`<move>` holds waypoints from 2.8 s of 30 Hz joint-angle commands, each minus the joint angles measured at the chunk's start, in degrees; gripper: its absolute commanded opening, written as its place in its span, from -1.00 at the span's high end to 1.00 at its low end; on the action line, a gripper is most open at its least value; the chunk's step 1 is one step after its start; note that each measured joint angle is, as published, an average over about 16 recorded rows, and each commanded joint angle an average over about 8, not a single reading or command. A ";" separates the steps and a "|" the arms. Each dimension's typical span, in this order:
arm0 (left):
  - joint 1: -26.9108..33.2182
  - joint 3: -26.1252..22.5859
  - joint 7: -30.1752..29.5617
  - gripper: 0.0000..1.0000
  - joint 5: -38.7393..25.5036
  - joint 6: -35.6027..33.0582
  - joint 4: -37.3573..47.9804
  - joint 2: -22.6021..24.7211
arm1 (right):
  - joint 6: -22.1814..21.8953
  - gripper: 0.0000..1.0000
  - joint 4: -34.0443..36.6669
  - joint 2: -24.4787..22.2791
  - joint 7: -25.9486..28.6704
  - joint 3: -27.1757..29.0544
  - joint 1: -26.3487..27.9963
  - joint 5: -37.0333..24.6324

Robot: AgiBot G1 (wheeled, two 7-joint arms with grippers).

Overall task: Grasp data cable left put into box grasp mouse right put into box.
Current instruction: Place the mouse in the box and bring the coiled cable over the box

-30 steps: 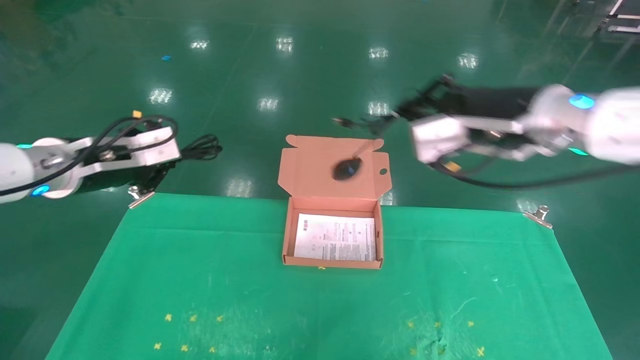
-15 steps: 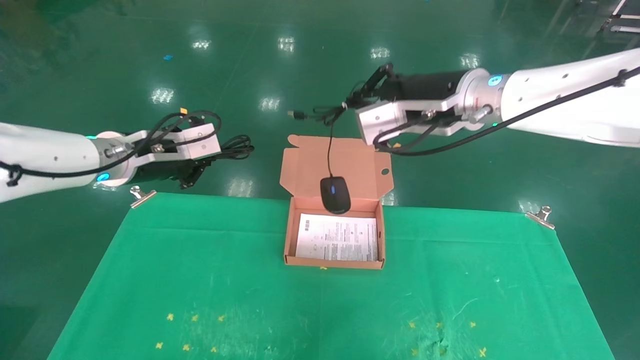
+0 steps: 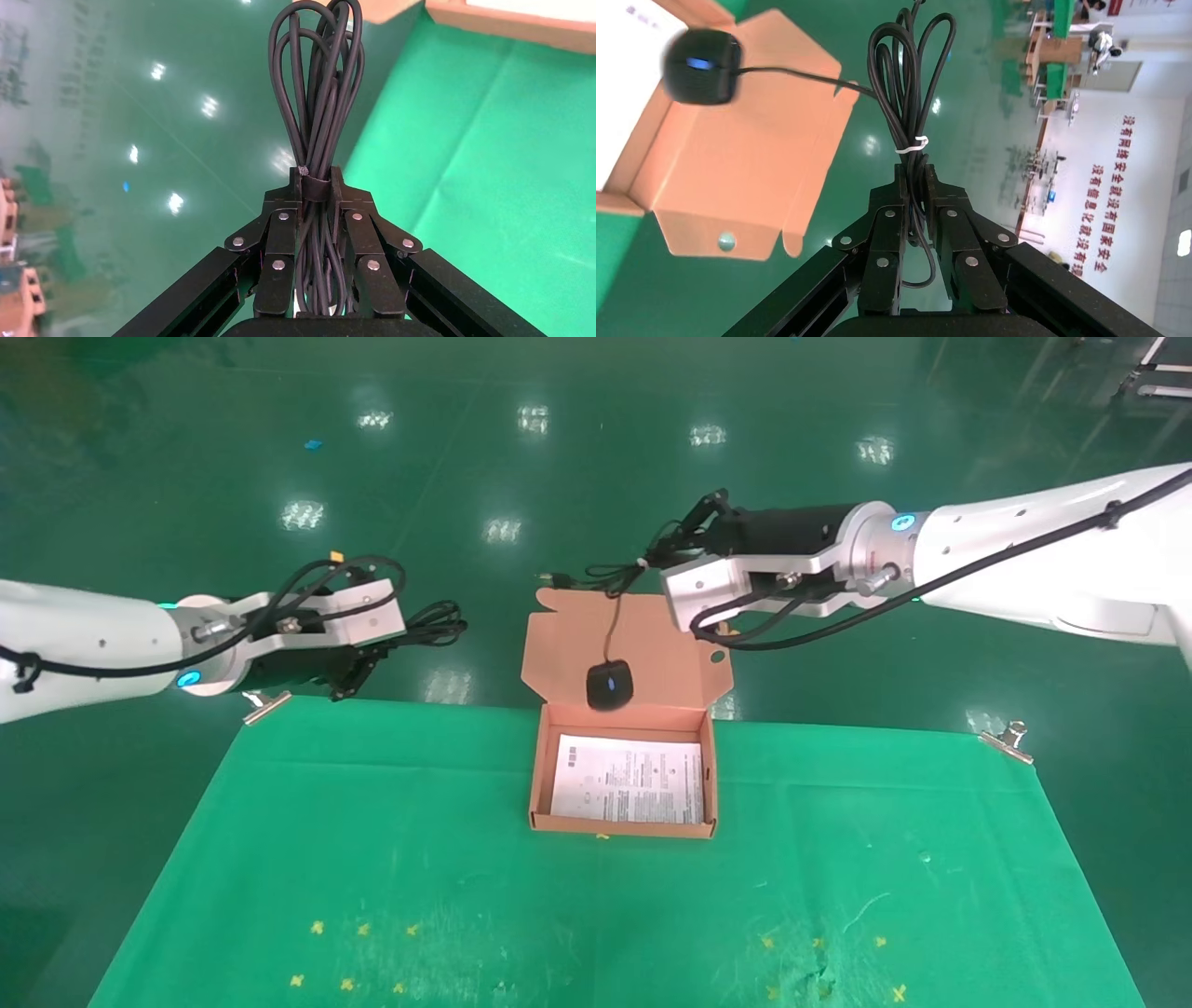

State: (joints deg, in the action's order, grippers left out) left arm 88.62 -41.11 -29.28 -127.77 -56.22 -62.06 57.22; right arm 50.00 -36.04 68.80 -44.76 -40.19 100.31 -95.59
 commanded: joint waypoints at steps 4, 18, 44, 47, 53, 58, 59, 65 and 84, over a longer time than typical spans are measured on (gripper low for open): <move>-0.64 0.03 -0.62 1.00 -0.11 -0.68 -0.09 -1.05 | -0.82 1.00 4.70 1.87 -2.90 0.07 -0.09 0.45; -1.30 0.00 -2.13 1.00 -0.98 -1.29 -1.95 -1.75 | -2.01 1.00 18.40 6.64 -6.16 2.84 -4.10 6.26; -1.39 -0.01 -2.40 1.00 -1.14 -1.36 -2.21 -1.80 | -10.17 -0.14 27.70 9.32 -1.68 3.53 -12.95 13.13; -1.39 0.00 -2.40 1.00 -1.13 -1.36 -2.21 -1.80 | -10.19 -0.82 27.40 9.28 -1.45 3.46 -13.13 13.43; -1.40 0.00 -2.40 1.00 -1.13 -1.36 -2.21 -1.81 | -9.65 -1.00 26.09 8.62 -1.38 3.27 -13.53 13.80; -1.44 -0.01 -2.40 1.00 -1.12 -1.34 -2.21 -1.78 | -9.22 -1.00 24.33 8.13 -0.80 2.82 -14.08 13.92; -1.49 -0.02 -2.41 1.00 -1.11 -1.32 -2.20 -1.74 | -9.10 -1.00 23.96 8.04 -0.67 2.69 -14.15 13.90; -2.15 -0.48 -1.85 1.00 -0.79 -0.82 -1.72 -0.49 | -8.08 -1.00 22.15 7.28 0.49 2.20 -14.22 13.95; -4.90 -6.63 11.52 1.00 -1.28 17.65 16.12 19.08 | -5.11 -1.00 -5.30 -13.29 9.09 6.46 -20.09 18.50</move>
State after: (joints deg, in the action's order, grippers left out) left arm 83.70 -48.62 -17.89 -127.62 -39.44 -47.73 74.96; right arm 44.24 -41.40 55.80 -34.74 -34.08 80.03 -77.72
